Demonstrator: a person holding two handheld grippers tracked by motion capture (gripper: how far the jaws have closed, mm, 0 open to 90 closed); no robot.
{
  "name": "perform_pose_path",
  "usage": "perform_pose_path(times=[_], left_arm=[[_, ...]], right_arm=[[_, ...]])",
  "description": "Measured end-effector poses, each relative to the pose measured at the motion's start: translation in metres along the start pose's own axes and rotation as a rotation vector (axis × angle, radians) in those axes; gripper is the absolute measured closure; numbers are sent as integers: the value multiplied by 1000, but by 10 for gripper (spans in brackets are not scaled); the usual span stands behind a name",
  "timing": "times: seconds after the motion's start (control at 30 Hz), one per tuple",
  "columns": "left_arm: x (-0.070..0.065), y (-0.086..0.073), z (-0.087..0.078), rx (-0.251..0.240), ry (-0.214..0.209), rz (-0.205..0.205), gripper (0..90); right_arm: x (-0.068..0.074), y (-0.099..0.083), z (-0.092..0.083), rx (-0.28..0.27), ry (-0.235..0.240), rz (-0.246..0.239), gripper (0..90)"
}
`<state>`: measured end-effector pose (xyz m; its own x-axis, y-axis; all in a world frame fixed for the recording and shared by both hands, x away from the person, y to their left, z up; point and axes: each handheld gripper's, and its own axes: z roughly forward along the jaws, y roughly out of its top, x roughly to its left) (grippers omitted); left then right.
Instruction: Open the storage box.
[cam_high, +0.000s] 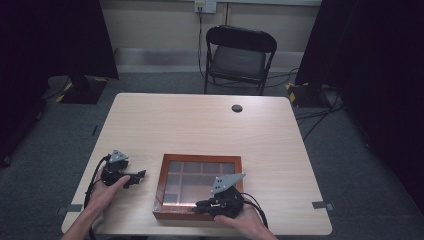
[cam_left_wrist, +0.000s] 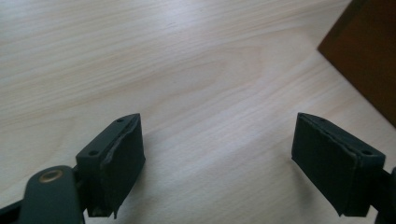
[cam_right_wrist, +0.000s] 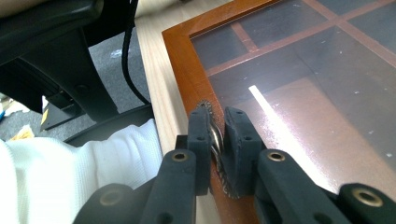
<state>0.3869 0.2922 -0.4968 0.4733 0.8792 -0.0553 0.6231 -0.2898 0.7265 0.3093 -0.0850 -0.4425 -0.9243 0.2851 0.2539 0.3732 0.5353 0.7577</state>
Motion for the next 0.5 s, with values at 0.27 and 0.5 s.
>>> perform_pose_path(times=[0.27,0.5], left_arm=[[-11,5,-8,-50,-71,51,164],[-17,8,-17,-90,-131,79,163]], right_arm=[[0,6,-3,-5,15,1,826],[-1,15,-11,-9,26,5,827]])
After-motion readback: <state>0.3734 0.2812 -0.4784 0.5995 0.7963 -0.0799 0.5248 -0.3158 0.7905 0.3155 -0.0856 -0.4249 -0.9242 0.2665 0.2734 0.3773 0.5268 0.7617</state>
